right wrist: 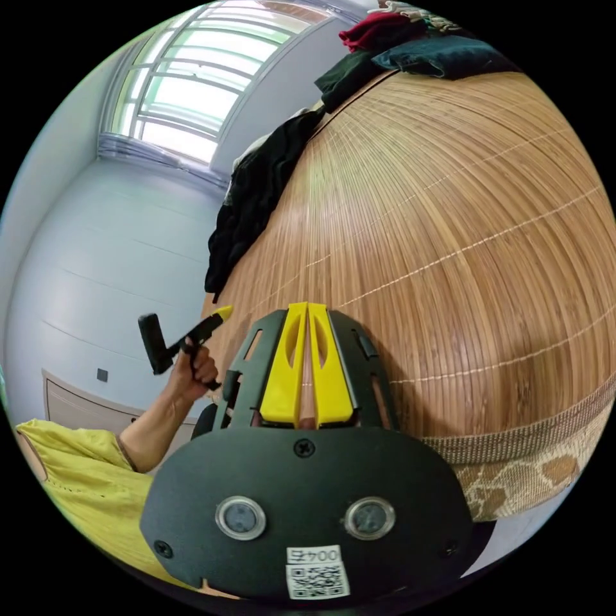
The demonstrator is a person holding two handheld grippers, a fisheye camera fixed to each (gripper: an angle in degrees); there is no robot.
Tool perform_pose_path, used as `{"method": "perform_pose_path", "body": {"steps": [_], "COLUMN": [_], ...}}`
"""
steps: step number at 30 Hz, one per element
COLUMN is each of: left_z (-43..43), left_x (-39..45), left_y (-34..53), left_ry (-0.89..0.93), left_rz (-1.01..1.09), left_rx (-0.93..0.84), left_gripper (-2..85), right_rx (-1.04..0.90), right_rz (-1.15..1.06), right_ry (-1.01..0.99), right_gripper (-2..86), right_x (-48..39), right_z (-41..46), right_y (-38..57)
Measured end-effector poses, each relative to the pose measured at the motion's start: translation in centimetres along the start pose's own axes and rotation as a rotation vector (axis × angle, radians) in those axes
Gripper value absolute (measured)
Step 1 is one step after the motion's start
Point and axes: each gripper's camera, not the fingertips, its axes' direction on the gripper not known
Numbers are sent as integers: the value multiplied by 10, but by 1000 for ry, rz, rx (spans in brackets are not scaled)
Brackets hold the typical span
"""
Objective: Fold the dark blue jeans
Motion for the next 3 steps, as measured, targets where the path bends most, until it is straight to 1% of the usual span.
{"method": "perform_pose_path", "body": {"steps": [2, 3], "left_z": [-26, -32], "left_x": [-9, -12], "left_y": [-64, -81], "left_ry": [-195, -245], "left_rz": [83, 105], "left_rx": [-19, -20], "left_gripper": [46, 53], "right_rx": [23, 24], "right_rz": [1, 4], "right_ry": [-27, -36], "right_gripper": [-8, -8], "right_x": [3, 4], "right_z": [8, 9], "right_y": [14, 17]}}
